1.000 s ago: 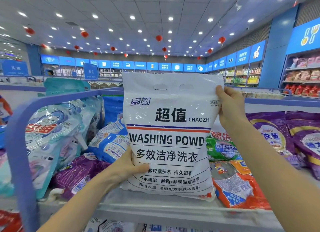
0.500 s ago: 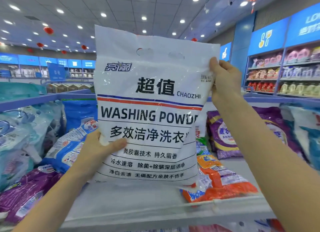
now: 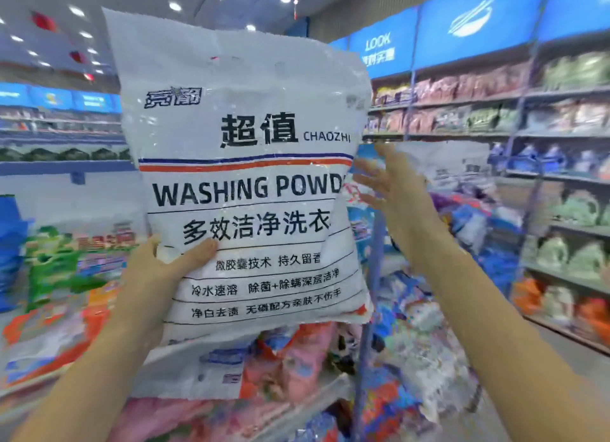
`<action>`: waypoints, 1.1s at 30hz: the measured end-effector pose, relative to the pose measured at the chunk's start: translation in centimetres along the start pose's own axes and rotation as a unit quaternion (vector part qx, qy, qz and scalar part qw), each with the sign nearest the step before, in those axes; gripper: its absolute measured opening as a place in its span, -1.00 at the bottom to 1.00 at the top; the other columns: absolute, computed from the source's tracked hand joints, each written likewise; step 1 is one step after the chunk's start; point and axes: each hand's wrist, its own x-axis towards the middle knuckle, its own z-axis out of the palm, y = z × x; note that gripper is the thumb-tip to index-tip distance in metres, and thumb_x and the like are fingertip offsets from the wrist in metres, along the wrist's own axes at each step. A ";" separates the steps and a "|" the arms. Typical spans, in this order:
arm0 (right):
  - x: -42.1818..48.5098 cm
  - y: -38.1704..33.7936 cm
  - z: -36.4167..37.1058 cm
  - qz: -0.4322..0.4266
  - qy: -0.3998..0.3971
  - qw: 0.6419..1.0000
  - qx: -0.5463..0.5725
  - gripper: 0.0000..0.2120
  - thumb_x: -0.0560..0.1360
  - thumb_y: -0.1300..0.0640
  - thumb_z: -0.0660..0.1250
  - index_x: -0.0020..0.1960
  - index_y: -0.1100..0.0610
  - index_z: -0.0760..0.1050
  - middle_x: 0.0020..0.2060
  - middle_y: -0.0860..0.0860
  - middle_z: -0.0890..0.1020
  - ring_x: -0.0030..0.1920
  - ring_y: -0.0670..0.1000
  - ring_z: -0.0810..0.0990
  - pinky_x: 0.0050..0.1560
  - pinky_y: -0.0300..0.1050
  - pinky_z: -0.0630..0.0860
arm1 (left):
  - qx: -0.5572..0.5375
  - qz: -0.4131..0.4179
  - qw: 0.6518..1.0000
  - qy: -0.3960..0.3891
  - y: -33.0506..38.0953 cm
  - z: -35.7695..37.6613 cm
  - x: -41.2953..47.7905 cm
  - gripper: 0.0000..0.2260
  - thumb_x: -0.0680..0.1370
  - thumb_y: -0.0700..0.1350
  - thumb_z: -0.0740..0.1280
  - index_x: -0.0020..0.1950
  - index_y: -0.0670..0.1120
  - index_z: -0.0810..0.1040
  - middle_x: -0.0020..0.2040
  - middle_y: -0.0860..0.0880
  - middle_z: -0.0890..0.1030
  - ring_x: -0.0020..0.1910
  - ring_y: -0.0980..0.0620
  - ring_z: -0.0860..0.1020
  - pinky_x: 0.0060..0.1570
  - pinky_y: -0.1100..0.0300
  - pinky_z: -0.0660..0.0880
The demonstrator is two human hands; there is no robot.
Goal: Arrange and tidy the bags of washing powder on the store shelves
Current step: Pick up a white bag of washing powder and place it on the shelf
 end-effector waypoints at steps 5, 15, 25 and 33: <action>-7.5 3.6 -14.2 0.038 -0.108 0.986 -0.123 -0.43 0.31 -0.32 0.36 0.21 -0.23 0.21 -0.04 -0.54 0.46 -0.10 -0.41 0.47 -0.14 -0.56 0.37 | -0.052 -0.032 0.997 -0.047 -2.6 14.0 -3.0 -0.41 0.00 0.13 0.57 -0.06 -0.09 0.59 -0.27 0.05 0.70 -0.35 0.12 0.66 -0.45 0.28 0.53; -7.8 6.6 -33.6 0.086 0.025 0.987 -0.130 -0.33 0.15 -0.37 0.37 0.22 -0.27 0.31 0.17 -0.22 0.56 0.07 -0.22 0.59 -0.07 -0.37 0.51 | -0.056 -0.091 0.984 -0.140 -9.2 35.4 -5.0 -0.76 0.31 -0.16 0.52 -0.09 -0.06 0.55 -0.34 0.11 0.68 -0.32 0.09 0.66 -0.48 0.31 0.51; 3.0 13.1 -49.0 0.110 0.139 0.977 -0.117 -0.58 0.26 -0.06 0.47 0.07 0.05 0.53 -0.11 -0.06 0.71 -0.12 0.00 0.70 -0.22 -0.24 0.57 | -0.076 -0.094 0.975 -0.187 -16.4 54.4 1.3 -0.47 -0.03 0.05 0.62 -0.12 -0.02 0.58 -0.30 0.02 0.70 -0.29 -0.08 0.68 -0.38 0.13 0.54; 15.0 16.9 -59.6 0.080 0.180 0.976 -0.096 -0.67 0.33 -0.01 0.50 0.00 0.13 0.57 -0.15 0.06 0.72 -0.17 0.06 0.70 -0.25 -0.16 0.60 | -0.063 -0.077 0.980 -0.172 -20.2 67.8 9.3 -0.81 0.36 -0.04 0.53 -0.13 0.04 0.55 -0.31 0.23 0.66 -0.14 0.01 0.63 -0.18 0.09 0.51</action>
